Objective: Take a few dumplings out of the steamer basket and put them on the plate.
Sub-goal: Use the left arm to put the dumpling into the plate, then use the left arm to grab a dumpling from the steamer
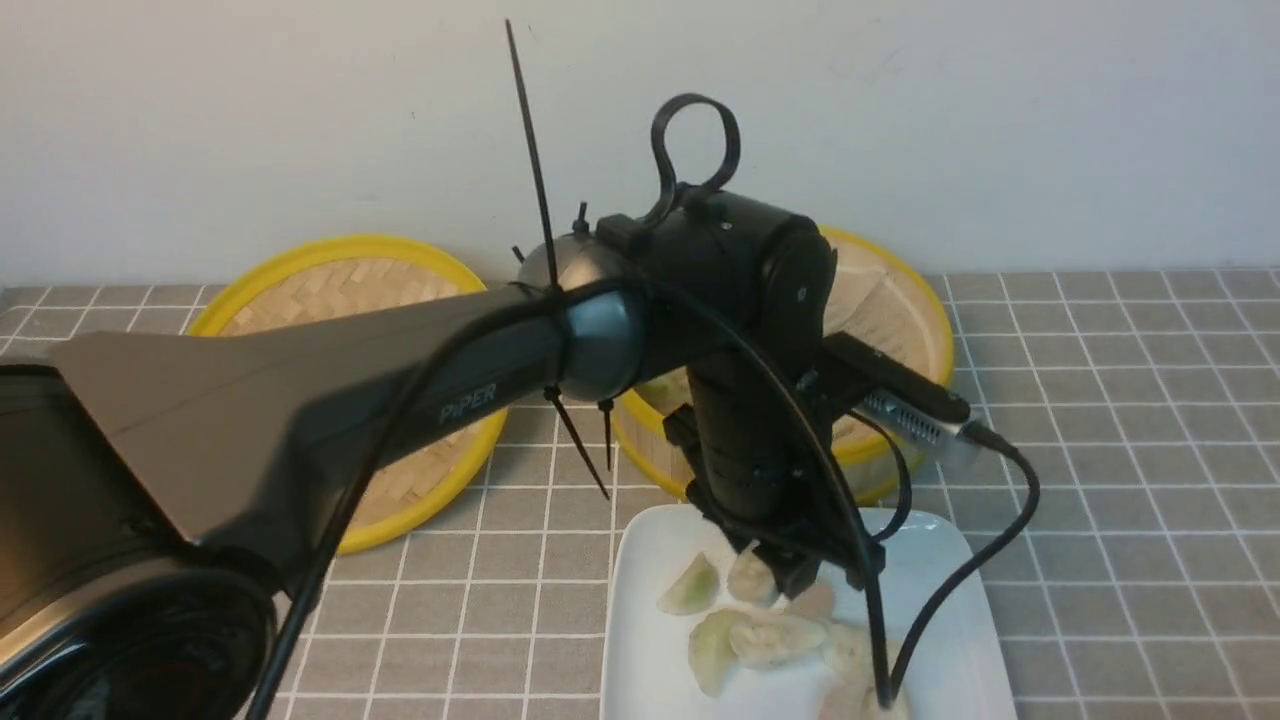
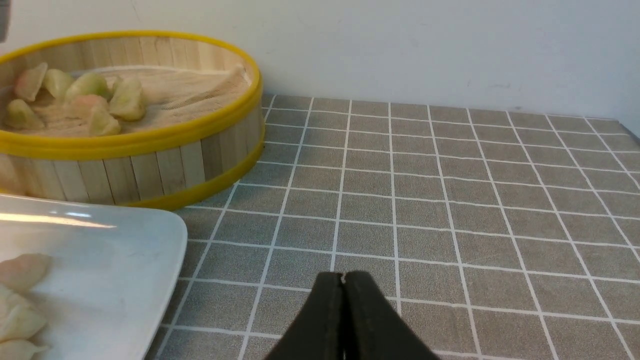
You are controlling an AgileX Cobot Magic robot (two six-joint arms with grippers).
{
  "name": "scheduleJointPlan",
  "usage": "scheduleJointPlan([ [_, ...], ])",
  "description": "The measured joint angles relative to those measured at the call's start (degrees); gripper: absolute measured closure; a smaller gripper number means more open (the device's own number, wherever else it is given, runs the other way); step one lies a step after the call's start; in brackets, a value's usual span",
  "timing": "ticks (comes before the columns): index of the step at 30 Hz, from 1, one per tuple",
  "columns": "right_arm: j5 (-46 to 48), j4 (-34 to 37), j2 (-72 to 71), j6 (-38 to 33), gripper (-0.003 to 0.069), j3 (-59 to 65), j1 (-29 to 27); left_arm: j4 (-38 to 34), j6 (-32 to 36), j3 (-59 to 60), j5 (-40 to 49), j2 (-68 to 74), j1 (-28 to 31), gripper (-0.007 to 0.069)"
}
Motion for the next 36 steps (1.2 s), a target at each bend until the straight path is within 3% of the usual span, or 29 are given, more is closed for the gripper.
scheduleJointPlan([
  [2,0.0,0.0,0.0,0.0,0.0672,0.0,0.0,1.08,-0.89,-0.25,-1.49,0.47,0.0,0.0321],
  [3,0.0,0.0,0.0,0.0,0.0672,0.0,0.0,1.77,-2.27,-0.3,-2.01,1.04,0.0,0.0253],
  [7,0.0,0.0,0.0,0.0,0.0672,0.0,0.0,2.39,-4.4,-0.98,-1.13,1.77,0.0,0.0113],
  [10,0.0,0.0,0.0,0.0,0.0672,0.0,0.0,3.74,-5.8,-3.94,-0.33,2.02,0.0,0.0048],
  [15,0.0,0.0,0.0,0.0,0.0672,0.0,0.0,12.18,-11.61,-15.32,-0.22,2.73,2.5,0.0077],
  [21,0.0,0.0,0.0,0.0,0.0672,0.0,0.0,13.05,-11.19,-23.48,-0.22,7.11,7.94,0.0132],
  [29,0.0,0.0,0.0,0.0,0.0672,0.0,0.0,13.41,-10.72,-23.82,-0.31,13.29,10.04,0.0136],
  [36,0.0,0.0,0.0,0.0,0.0672,0.0,0.0,19.07,-10.84,-23.82,-2.15,15.89,10.04,0.0136],
])
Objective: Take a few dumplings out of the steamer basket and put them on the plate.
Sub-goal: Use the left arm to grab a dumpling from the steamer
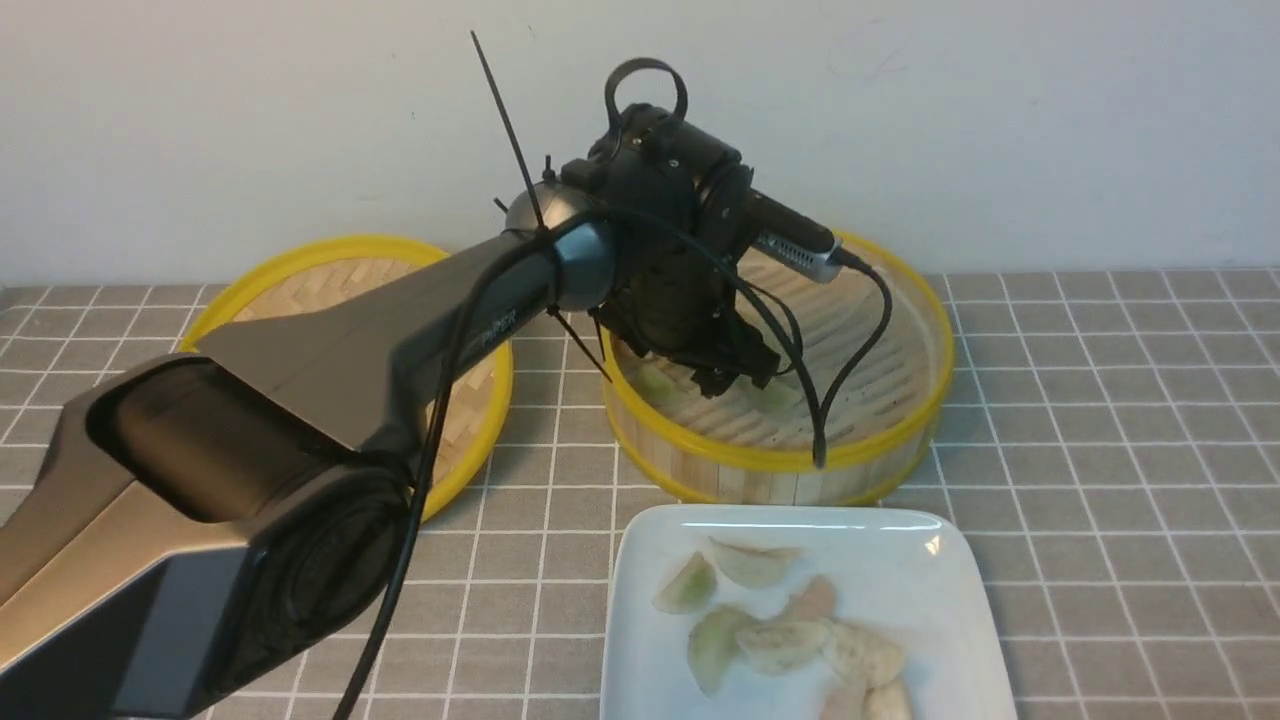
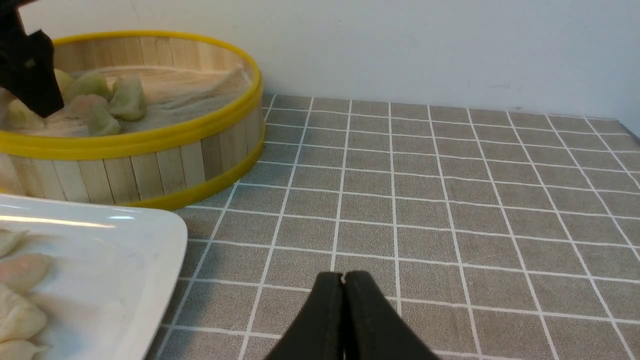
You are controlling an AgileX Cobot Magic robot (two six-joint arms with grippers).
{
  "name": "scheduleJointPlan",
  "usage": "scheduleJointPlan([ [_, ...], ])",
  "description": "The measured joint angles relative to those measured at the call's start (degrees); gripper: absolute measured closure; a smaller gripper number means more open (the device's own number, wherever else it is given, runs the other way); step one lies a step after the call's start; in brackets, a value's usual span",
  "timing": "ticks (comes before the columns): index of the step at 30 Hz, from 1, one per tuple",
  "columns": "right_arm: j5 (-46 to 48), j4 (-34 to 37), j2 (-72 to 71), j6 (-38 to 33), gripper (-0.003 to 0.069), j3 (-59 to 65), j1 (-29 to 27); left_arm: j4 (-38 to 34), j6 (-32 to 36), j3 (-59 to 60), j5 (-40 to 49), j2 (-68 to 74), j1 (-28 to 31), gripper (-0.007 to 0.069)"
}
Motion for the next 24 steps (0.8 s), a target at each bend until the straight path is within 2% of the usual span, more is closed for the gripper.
scheduleJointPlan([
  [7,0.0,0.0,0.0,0.0,0.0672,0.0,0.0,2.61,-0.11,-0.58,-1.04,2.35,0.11,0.0136],
  [11,0.0,0.0,0.0,0.0,0.0672,0.0,0.0,2.34,-2.42,-1.01,-0.96,2.96,0.11,0.0151],
  [15,0.0,0.0,0.0,0.0,0.0672,0.0,0.0,-1.78,-3.61,-1.35,-0.19,3.28,0.89,0.0275],
  [24,0.0,0.0,0.0,1.35,0.0672,0.0,0.0,-9.48,-1.83,-4.39,1.8,3.39,3.03,0.0284],
])
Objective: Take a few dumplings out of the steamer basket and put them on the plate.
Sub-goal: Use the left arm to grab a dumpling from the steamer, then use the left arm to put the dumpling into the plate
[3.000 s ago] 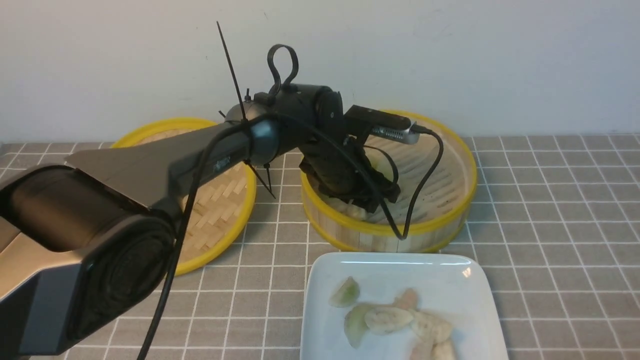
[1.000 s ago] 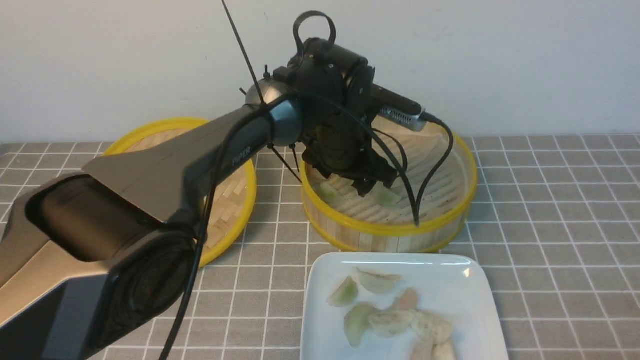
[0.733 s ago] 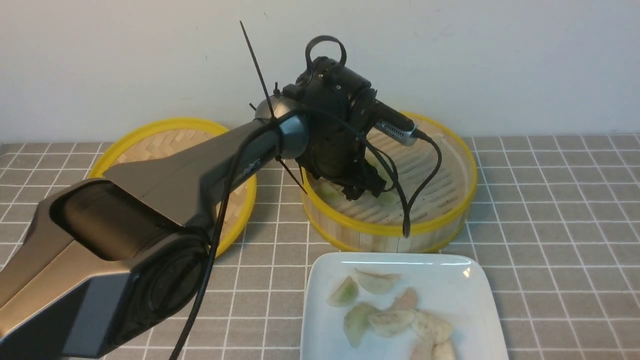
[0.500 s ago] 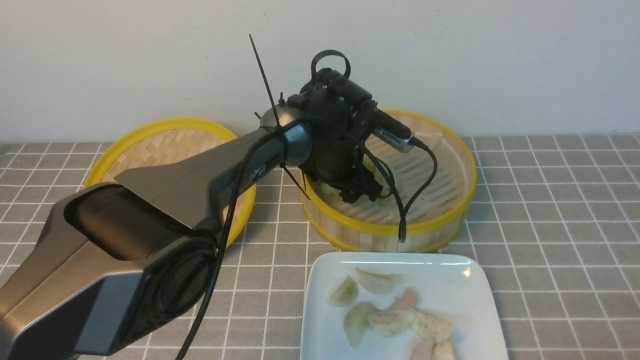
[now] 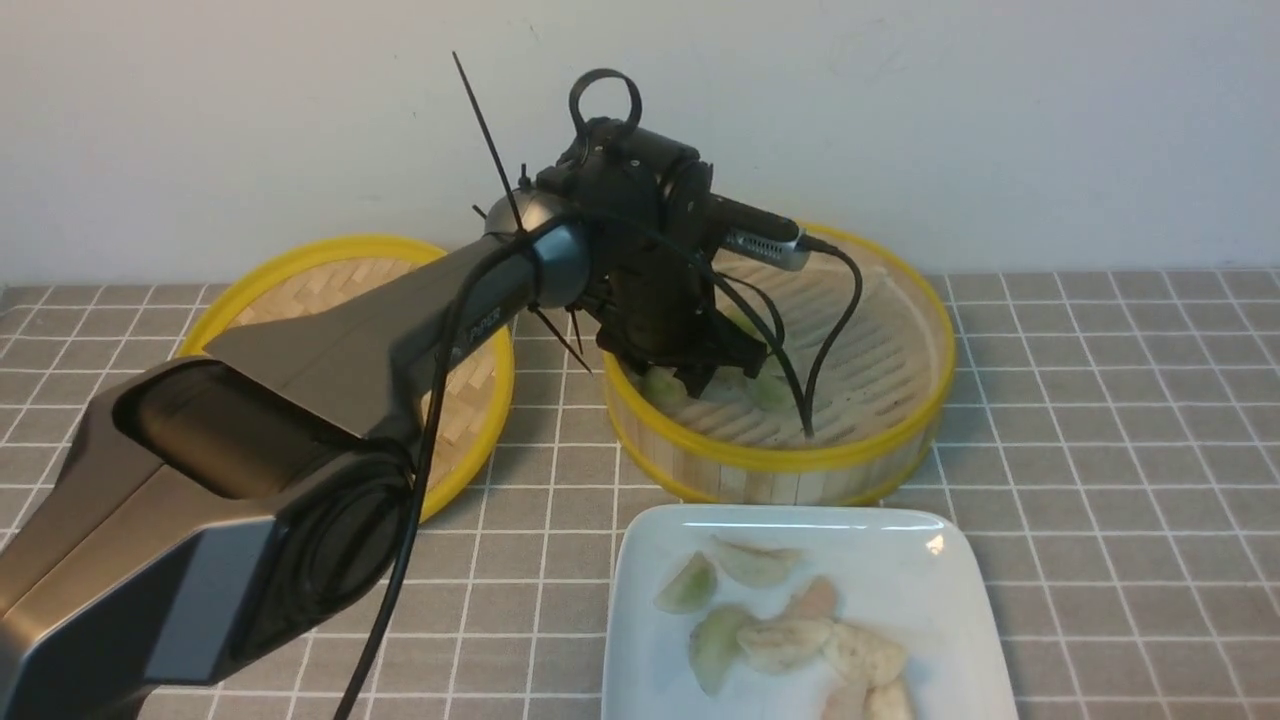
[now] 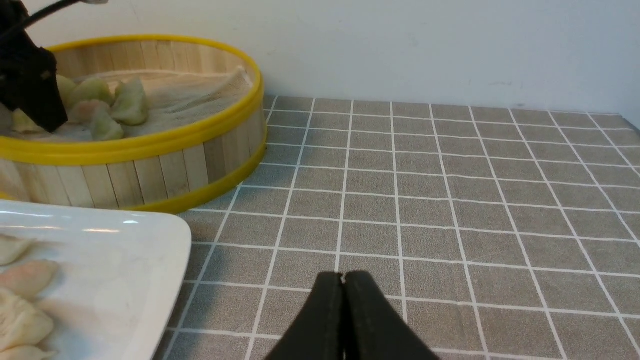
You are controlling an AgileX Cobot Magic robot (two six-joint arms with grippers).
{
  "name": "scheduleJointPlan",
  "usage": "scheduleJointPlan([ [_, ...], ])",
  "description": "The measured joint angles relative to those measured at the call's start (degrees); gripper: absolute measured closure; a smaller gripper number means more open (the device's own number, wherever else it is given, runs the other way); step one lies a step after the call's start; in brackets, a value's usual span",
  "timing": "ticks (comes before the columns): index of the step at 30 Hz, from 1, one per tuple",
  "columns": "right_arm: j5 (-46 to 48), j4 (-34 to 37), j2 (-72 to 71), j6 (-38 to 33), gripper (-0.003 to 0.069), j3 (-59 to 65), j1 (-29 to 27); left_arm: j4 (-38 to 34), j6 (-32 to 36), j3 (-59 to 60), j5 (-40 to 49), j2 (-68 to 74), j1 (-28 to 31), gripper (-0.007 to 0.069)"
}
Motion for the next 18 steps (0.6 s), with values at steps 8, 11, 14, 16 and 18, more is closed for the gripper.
scheduleJointPlan([
  [8,0.0,0.0,0.0,0.61,0.0672,0.0,0.0,-4.09,1.09,-8.99,9.29,-3.97,-1.21,0.0284],
  [11,0.0,0.0,0.0,0.61,0.0672,0.0,0.0,-3.98,3.62,-10.15,9.55,-7.8,-2.3,0.0284],
  [14,0.0,0.0,0.0,0.56,0.0672,0.0,0.0,-3.98,4.4,-9.63,9.97,-10.7,-3.4,0.0284],
  [16,0.0,0.0,0.0,0.56,0.0672,0.0,0.0,-4.16,4.54,-7.22,10.05,-14.1,-4.59,0.0284],
  [18,0.0,0.0,0.0,0.56,0.0672,0.0,0.0,-4.22,4.48,-1.24,10.05,-19.06,-5.98,0.0284],
])
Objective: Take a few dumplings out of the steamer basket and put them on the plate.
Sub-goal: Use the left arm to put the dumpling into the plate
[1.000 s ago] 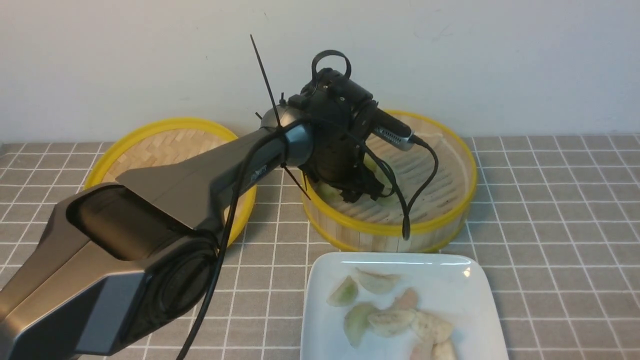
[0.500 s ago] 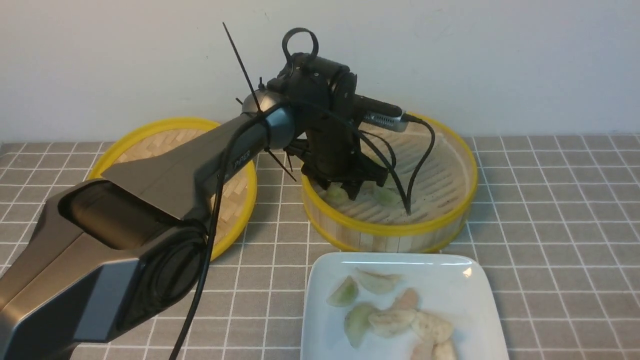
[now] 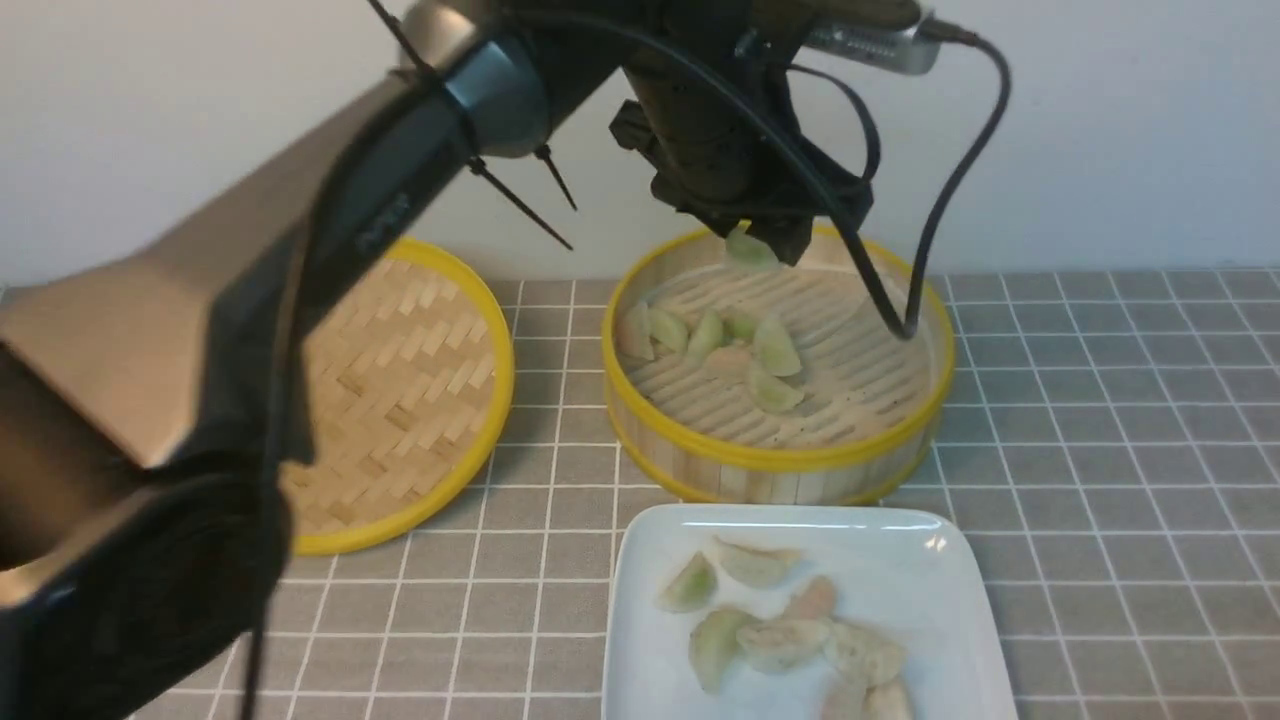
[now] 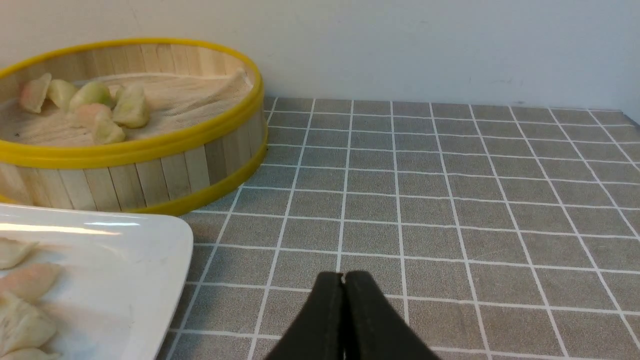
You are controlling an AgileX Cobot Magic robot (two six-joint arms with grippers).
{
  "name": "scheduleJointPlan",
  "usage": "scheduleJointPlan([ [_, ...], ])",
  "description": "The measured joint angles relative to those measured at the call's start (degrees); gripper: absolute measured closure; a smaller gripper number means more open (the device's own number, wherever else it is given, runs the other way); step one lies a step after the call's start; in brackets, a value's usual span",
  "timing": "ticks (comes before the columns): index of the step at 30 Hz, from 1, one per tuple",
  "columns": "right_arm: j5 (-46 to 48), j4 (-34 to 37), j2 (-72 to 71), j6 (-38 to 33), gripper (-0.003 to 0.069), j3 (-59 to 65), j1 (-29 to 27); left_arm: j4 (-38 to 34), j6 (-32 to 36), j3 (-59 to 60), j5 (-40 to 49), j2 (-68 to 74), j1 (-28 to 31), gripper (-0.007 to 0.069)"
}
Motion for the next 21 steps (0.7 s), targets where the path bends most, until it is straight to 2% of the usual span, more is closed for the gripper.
scheduleJointPlan([
  [3,0.0,0.0,0.0,0.0,0.0672,0.0,0.0,-0.53,-0.29,7.74,-0.05,-4.77,-1.3,0.0284],
  [4,0.0,0.0,0.0,0.0,0.0672,0.0,0.0,-1.46,-1.02,15.55,-0.05,-8.41,-2.37,0.0284],
  [6,0.0,0.0,0.0,0.0,0.0672,0.0,0.0,-2.65,-1.56,22.31,-0.01,-10.7,-3.2,0.0284],
  [11,0.0,0.0,0.0,0.0,0.0672,0.0,0.0,-6.99,-1.92,36.41,-0.4,-11.24,-5.37,0.0284],
  [16,0.0,0.0,0.0,0.0,0.0672,0.0,0.0,-10.87,-0.41,39.26,-1.05,-9.06,-7.16,0.0284],
  [18,0.0,0.0,0.0,0.0,0.0672,0.0,0.0,-12.25,3.45,39.32,-1.88,-7.34,-8.03,0.0284],
  [21,0.0,0.04,0.0,0.0,0.0672,0.0,0.0,-13.31,5.26,39.32,-3.0,-5.75,-8.16,0.0279],
])
